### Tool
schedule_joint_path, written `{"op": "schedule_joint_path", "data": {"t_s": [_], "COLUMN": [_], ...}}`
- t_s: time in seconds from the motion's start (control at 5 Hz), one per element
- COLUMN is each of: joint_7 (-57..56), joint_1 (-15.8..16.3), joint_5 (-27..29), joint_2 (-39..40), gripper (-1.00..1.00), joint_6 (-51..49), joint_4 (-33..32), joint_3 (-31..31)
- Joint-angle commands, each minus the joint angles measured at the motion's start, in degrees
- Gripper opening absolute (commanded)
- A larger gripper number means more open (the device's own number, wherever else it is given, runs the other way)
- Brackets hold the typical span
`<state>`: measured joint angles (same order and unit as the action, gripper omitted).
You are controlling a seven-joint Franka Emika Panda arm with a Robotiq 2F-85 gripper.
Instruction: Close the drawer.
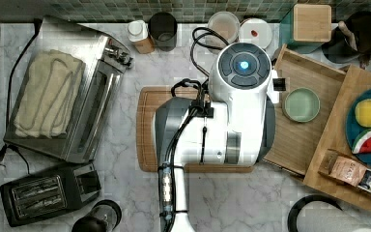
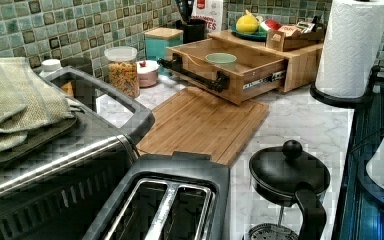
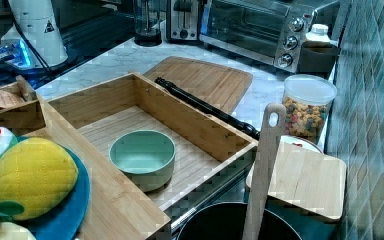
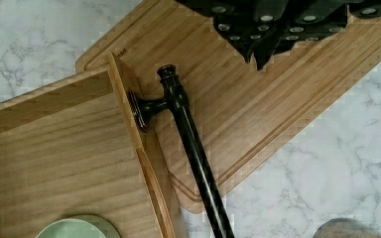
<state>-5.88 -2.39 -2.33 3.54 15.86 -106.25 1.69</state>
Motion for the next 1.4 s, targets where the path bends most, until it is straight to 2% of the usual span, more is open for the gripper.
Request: {"op": "schedule_joint_path", "data": {"t_s": [0.2, 0.4, 0.8, 1.2, 1.4], "joint_7": [0.01, -6.15, -20.11, -23.17, -23.06], "joint_1": [-0.30, -0.78, -3.33, -3.31, -3.58], "joint_5": [-0.79, -0.97, 2.85, 5.05, 6.47], "joint_2": [0.35, 3.77, 11.25, 16.61, 16.88], "gripper": [-1.00, -1.00, -1.00, -1.00, -1.00], "joint_6": [0.01, 2.92, 7.09, 7.90, 11.91], "joint_4": [-0.06, 2.00, 6.90, 12.11, 10.66], "joint_3": [0.12, 0.15, 0.57, 0.88, 0.64]}}
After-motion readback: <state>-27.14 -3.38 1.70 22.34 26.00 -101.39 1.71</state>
